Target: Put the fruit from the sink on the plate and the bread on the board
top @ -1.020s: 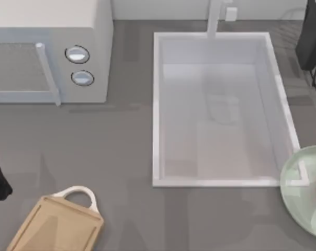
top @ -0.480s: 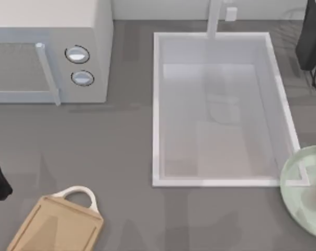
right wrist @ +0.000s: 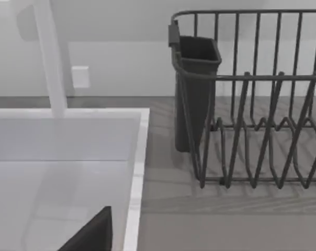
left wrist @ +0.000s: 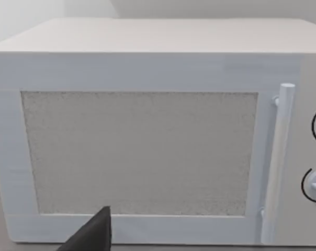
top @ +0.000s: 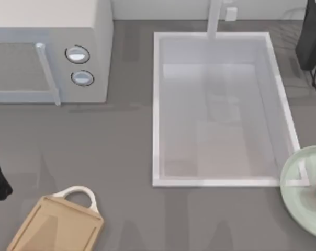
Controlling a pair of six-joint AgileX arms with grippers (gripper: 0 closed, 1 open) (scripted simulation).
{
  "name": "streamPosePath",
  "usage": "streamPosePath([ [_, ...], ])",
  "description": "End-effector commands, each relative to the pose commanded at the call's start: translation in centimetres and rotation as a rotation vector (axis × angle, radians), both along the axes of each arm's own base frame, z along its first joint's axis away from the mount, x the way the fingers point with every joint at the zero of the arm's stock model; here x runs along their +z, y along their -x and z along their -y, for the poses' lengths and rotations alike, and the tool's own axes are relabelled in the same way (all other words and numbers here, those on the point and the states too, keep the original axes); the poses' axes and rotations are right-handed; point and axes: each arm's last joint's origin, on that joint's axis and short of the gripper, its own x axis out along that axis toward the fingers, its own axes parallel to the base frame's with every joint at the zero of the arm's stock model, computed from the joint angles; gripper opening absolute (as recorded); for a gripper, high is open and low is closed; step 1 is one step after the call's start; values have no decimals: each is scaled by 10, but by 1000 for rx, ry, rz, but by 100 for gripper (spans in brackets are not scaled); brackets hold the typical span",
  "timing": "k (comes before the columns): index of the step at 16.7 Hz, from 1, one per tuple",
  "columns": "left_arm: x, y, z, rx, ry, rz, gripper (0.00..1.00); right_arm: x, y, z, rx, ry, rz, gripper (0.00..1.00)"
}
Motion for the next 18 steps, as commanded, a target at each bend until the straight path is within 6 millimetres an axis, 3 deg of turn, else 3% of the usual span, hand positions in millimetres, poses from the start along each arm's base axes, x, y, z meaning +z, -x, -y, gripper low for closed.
streamPosePath([
  [4,0,0,0,0,0,0,100,-18,1,1,-10,11,116,100],
  [11,1,0,0,2,-8,-12,100,-18,1,1,-10,11,118,100],
  [18,30,-17,-8,12,-295,-342,100,-18,1,1,-10,11,118,100],
])
